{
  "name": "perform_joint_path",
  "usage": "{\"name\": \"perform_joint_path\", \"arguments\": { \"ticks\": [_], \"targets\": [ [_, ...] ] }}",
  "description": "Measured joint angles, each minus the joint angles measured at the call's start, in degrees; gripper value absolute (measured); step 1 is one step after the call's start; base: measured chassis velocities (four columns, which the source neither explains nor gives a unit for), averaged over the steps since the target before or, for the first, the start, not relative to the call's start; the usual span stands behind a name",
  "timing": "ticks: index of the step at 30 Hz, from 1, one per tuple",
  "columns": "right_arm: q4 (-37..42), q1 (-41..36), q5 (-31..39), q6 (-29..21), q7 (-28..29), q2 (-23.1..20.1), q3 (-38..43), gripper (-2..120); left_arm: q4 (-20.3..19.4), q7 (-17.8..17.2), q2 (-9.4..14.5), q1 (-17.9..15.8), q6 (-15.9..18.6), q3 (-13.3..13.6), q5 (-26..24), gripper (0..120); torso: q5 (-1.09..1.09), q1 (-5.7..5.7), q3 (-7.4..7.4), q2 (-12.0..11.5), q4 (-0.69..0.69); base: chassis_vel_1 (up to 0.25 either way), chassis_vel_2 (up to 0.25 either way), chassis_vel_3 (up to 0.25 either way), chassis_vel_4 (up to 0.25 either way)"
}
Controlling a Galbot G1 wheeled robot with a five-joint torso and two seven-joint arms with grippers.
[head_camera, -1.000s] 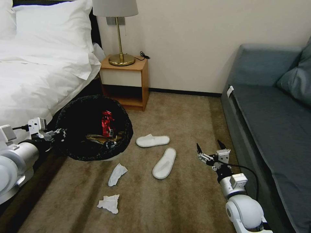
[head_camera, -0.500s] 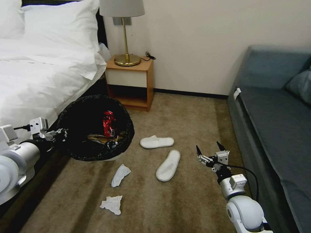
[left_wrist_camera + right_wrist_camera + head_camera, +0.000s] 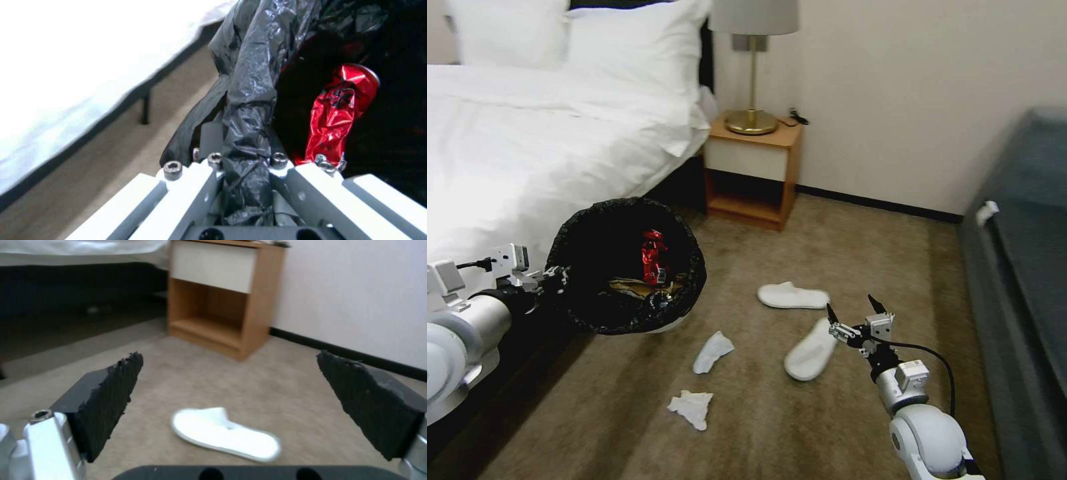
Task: Pick up the trash bin, then pick up the garbage on the floor and place it into the trash bin.
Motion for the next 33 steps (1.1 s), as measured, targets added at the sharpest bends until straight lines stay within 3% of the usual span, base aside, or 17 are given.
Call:
{"name": "perform_joint_path", "arguments": {
  "ticks": [8, 15, 21, 24, 33],
  "targets": [
    [-0.86, 0.8, 1.41, -1.03, -0.25, -0.64, -1.2, 100, 0.0, 0.04, -0.2, 0.04, 0.0, 0.09, 0.38, 2, 0.0, 0.0, 0.0, 0.0, 0.0, 0.118, 0.129, 0.13, 0.125],
    [-3.51, 3.69, 6.12, -5.04, -0.81, -3.69, -5.73, 100, 0.33, 1.07, 0.07, -0.16, 0.0, -0.3, 1.5, 2, 0.0, 0.0, 0.0, 0.0, 0.02, 0.08, 0.087, 0.076, 0.076],
    [-8.12, 9.66, 13.91, -10.04, 0.93, -6.0, -12.63, 100, 0.2, 1.12, 0.22, -0.55, 0.0, -0.34, 1.35, 2, 0.0, 0.0, 0.0, 0.0, -0.03, 0.0, 0.0, 0.0, 0.0],
    [-13.76, 16.72, 17.66, -14.23, -0.1, -7.45, -19.59, 100, 0.02, 1.05, 0.7, -0.86, 0.0, -0.76, 0.79, 2, -0.01, 0.0, 0.0, -0.01, 0.01, 0.0, 0.0, 0.0, 0.0],
    [-23.56, 25.35, 20.31, -17.93, -2.02, -4.74, -29.68, 100, -0.55, 0.82, 0.73, -0.69, 0.0, -1.08, 0.36, 2, 0.0, 0.01, 0.0, -0.01, 0.01, 0.0, 0.0, 0.0, 0.0]
  ]
}}
